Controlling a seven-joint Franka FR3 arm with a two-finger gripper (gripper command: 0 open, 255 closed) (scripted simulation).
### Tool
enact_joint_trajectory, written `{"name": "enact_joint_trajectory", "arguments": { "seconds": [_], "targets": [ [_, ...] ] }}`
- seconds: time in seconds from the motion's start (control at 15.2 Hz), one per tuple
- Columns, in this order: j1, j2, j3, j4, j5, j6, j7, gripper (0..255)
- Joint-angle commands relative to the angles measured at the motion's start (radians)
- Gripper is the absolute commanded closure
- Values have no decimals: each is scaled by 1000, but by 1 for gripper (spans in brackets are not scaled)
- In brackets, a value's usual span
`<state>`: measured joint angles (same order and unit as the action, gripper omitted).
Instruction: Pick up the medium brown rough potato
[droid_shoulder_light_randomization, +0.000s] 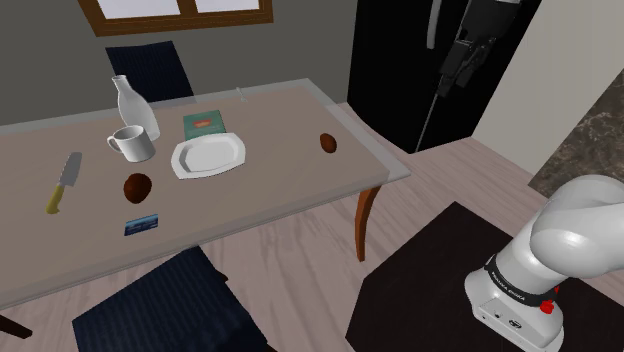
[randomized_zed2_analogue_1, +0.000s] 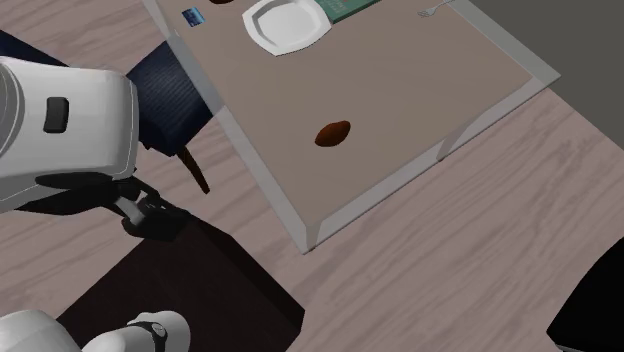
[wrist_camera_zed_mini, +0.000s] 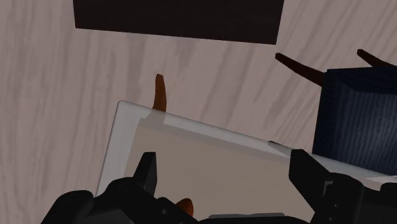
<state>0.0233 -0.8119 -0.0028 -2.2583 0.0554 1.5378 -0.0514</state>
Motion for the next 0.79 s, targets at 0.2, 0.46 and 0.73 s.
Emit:
{"name": "enact_joint_trajectory", "arguments": {
  "seconds": [0.2,0.46,0.73],
  "targets": [
    [2,82,3,-13,-10,86,-15,0],
    [5,204,7,-11,-24,196,-33,0],
    [6,337,11,12,-39,295,-47,0]
  ]
}}
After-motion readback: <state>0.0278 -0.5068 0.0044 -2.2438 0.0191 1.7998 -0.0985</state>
